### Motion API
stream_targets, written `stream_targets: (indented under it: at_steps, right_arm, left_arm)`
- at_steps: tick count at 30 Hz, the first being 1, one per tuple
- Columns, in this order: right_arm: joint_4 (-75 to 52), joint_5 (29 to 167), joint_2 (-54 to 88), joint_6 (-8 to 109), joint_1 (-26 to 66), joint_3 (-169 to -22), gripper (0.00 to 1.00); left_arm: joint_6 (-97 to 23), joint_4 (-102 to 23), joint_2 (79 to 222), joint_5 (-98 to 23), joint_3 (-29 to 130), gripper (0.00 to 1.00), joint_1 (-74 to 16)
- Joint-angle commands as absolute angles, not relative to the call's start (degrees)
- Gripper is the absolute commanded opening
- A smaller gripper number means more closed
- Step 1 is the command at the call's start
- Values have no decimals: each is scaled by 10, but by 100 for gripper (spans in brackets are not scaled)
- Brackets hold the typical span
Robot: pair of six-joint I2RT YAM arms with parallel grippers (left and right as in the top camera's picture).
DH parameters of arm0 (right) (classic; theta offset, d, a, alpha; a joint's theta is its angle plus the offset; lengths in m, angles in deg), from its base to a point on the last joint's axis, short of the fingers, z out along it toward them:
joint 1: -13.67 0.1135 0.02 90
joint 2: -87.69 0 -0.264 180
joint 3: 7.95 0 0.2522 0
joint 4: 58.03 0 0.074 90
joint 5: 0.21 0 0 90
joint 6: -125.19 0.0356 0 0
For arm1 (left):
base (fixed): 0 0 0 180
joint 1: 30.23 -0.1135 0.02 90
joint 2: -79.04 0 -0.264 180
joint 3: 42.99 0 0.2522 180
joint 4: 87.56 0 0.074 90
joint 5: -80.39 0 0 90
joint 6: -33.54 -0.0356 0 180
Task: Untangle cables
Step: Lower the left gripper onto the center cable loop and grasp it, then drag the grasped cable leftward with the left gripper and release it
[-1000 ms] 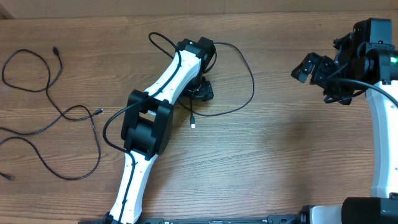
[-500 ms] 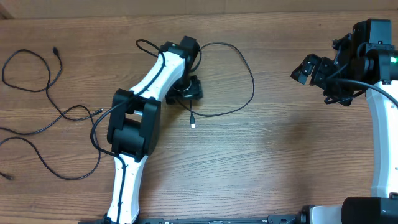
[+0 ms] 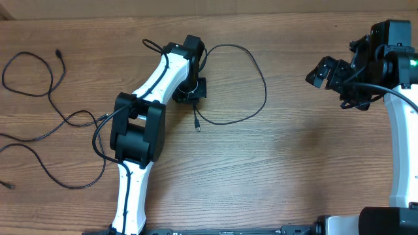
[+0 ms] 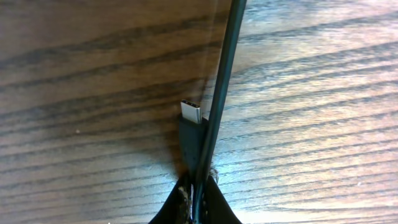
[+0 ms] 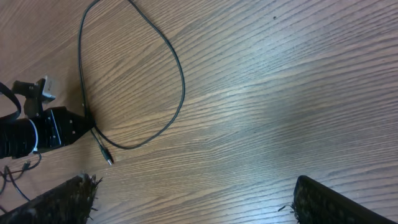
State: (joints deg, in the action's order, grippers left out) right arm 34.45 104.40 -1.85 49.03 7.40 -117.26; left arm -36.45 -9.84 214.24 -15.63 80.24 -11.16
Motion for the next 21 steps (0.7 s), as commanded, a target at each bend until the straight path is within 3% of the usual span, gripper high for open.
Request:
stream_targets:
  at_steps: [1,8,21]
  right_arm:
    - [343,1044,-18,486,76,-1169,100]
    - [342,1044,-18,486,76,-1169,100]
    - [336,1045,-18,486,76,-1169,100]
  left_arm:
    - [-403,-95,2130,-167,827,4,-122]
    - [-413,-105,1995,-134,906,4,-178]
    - [-413,-86,1835,-136,935,4,-427]
